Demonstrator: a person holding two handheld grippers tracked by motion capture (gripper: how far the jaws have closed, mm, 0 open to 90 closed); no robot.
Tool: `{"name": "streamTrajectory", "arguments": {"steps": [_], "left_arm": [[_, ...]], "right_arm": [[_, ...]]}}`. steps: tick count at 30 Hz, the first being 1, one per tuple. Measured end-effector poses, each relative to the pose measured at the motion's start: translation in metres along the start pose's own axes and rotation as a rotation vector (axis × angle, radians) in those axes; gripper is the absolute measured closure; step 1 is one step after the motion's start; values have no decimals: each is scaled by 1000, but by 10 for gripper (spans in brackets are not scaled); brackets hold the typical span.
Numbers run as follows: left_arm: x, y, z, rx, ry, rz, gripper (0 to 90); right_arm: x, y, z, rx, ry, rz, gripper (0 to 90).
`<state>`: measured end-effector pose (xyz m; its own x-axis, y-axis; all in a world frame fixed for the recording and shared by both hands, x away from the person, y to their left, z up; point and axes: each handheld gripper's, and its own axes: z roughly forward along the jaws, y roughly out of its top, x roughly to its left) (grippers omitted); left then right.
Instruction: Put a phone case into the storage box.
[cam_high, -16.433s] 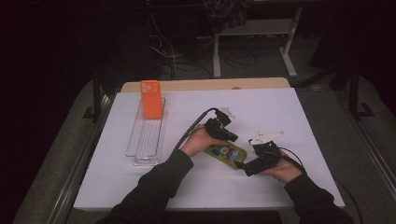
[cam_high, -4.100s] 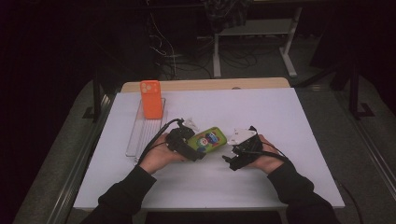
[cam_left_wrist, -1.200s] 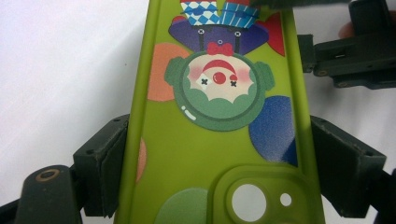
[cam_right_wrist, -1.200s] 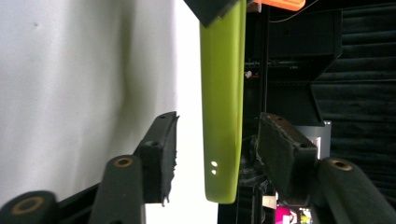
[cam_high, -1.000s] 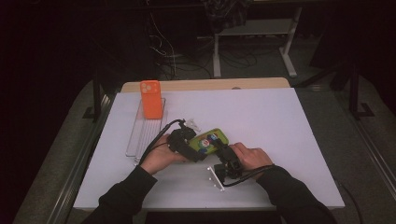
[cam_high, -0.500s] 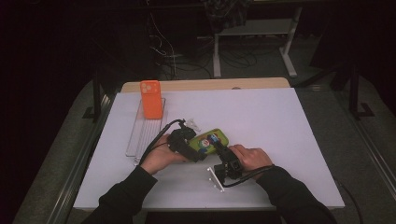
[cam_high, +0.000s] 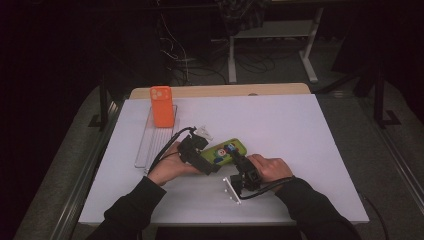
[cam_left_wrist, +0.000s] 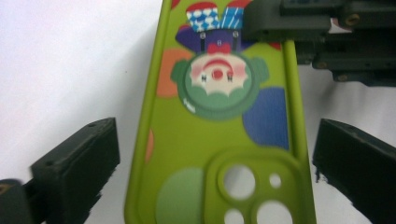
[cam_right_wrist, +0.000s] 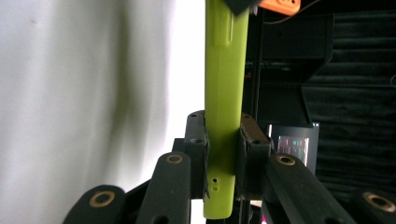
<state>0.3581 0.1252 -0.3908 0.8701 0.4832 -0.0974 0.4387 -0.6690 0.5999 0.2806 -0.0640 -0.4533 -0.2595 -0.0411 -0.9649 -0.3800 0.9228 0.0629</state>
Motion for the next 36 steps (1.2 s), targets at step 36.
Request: {"name": "streamTrajectory", "arguments": {"steps": [36], "left_arm": [[13,-5,-10,-7,23,-9,0]], "right_arm": [[-43,-46,5,45,294,781,754]]}}
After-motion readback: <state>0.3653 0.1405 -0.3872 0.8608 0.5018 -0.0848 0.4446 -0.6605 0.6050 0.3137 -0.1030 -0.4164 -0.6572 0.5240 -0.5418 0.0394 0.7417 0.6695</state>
